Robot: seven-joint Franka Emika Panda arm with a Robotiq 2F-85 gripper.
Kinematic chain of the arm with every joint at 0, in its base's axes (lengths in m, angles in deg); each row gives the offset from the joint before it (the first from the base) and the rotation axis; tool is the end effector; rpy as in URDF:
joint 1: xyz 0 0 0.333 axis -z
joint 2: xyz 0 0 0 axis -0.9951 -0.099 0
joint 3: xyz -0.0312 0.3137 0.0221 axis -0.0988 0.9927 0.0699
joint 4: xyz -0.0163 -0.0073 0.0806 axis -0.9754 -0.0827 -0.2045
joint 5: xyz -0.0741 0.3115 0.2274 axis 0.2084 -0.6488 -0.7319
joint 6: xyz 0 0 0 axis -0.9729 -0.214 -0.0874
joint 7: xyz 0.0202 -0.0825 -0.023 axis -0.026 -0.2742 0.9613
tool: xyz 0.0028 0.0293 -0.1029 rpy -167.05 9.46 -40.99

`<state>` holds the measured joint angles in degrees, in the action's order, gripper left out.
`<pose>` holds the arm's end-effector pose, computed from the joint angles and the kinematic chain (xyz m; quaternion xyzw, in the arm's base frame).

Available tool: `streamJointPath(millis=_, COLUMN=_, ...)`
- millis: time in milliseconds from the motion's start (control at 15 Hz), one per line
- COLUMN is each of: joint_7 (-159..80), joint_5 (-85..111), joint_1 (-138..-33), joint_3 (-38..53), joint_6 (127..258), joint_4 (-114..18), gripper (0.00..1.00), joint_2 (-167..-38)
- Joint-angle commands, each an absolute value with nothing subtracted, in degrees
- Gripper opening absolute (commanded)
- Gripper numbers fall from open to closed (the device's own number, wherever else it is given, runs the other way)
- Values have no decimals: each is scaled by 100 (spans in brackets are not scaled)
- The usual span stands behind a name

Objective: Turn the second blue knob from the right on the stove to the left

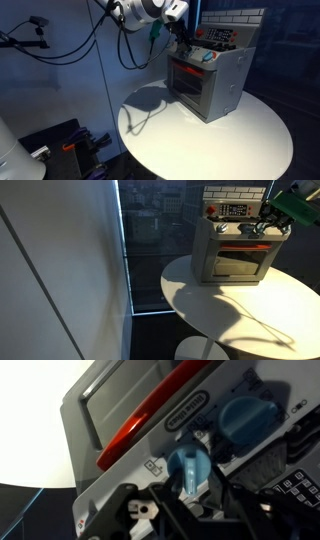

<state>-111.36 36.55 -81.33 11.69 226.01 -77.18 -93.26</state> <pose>0.6054 -0.0046 0.4279 -0.8289 0.4371 -0.3345 0.0996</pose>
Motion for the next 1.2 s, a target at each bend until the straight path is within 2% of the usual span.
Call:
streamJointPath(millis=0, joint_7=-11203, joint_5=4109, joint_1=-8168, joint_3=1039, joint_6=22303, joint_4=-7766, gripper=11, joint_2=-9054)
streamJointPath(millis=1133, joint_7=-10952, joint_5=5816, joint_1=-8214, joint_3=1071, joint_6=21305, joint_4=-7638, gripper=10, joint_2=-8804)
